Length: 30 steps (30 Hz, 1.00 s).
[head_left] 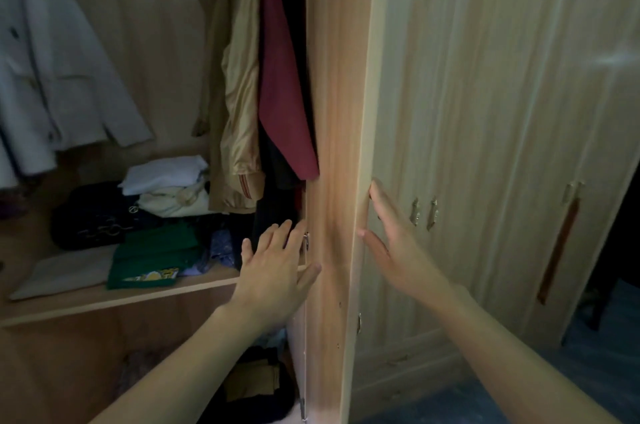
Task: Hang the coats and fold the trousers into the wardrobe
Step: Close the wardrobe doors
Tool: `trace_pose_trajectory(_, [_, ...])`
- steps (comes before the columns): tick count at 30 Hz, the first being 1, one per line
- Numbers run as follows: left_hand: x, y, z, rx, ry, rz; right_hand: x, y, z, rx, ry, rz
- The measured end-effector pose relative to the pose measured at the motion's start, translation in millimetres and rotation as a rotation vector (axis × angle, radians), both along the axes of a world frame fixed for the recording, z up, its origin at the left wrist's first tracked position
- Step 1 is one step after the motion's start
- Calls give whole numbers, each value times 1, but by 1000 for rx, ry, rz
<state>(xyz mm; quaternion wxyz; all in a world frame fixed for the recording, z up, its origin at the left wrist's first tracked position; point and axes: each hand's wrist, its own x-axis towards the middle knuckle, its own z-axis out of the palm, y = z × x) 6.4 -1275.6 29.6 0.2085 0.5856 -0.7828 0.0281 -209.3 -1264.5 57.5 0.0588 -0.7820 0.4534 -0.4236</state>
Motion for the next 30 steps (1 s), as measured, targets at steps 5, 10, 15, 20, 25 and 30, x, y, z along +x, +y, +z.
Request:
trace_pose_trajectory(5, [19, 11, -3, -8, -76, 27, 33, -11, -3, 18, -49, 131])
trace_pose_trajectory(10, [34, 17, -4, -11, -160, 21, 66, -18, 0, -8, -77, 193])
trace_pose_trajectory(15, [53, 15, -11, 8, -127, 24, 100, -32, 0, -7, -85, 239])
trace_pose_trajectory(20, [93, 7, -14, -34, -113, 59, 141, -48, -2, 29, -100, 233])
trace_pose_trajectory(25, [131, -3, -14, -31, -99, 62, 183, -62, 1, 47, -119, 144])
trace_pose_trajectory(30, [174, -20, -10, -55, -53, 55, 231, -77, 6, 63, -111, 36])
